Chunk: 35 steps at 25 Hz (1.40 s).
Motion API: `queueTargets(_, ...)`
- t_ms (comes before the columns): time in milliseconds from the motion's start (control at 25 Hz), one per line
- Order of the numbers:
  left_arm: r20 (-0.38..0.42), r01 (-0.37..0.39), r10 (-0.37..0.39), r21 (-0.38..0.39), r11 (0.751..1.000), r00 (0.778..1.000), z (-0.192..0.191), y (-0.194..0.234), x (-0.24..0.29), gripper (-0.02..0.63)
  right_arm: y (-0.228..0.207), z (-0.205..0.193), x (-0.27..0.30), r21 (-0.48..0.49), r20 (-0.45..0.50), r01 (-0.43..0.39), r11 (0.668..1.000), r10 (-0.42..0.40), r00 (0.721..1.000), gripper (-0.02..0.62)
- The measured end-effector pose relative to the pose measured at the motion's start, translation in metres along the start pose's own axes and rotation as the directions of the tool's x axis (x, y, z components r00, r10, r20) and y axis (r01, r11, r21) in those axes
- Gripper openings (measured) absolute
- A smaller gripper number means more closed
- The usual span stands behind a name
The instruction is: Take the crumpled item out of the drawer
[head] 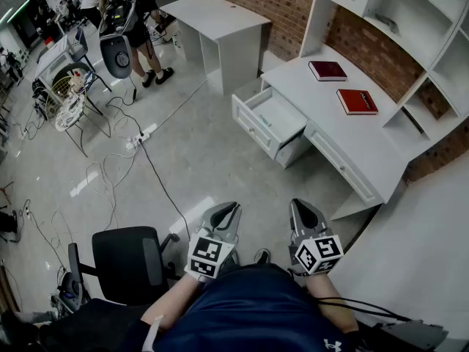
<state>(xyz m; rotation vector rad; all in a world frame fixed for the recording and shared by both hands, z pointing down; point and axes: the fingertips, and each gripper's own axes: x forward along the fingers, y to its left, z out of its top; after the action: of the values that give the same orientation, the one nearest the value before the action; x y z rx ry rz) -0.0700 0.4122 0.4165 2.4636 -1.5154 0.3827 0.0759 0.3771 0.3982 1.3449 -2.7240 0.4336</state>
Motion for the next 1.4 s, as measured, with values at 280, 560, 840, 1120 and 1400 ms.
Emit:
queueTargets(280, -0.002, -0.002, 0.002, 0.011, 1.0, 1.0, 0.005, -0.024, 0.014, 0.026, -0.018, 0.001, -0.013, 0.01, 0.015, -0.017, 1.0, 0.017, 1.0, 0.002)
queueTargets(560, -0.019, -0.003, 0.003, 0.026, 1.0, 1.0, 0.011, -0.045, 0.036, 0.026, -0.045, 0.0, -0.02, 0.076, 0.026, -0.025, 0.997, 0.023, 0.999, 0.003)
queueTargets(840, -0.068, -0.004, 0.004, 0.001, 1.0, 0.998, -0.003, -0.068, 0.049, 0.026, -0.067, -0.025, -0.023, 0.126, -0.032, -0.027, 0.992, 0.031, 0.999, 0.003)
queueTargets(1120, -0.088, -0.009, 0.005, -0.042, 0.999, 0.996, -0.011, -0.041, 0.082, 0.026, -0.083, -0.038, 0.012, 0.146, -0.082, -0.023, 0.989, 0.035, 0.996, 0.003)
queueTargets(1400, -0.075, 0.036, -0.041, -0.064, 0.997, 0.996, 0.008, 0.009, 0.127, 0.026, -0.099, -0.023, 0.072, 0.132, -0.104, 0.016, 0.991, -0.002, 0.995, 0.003)
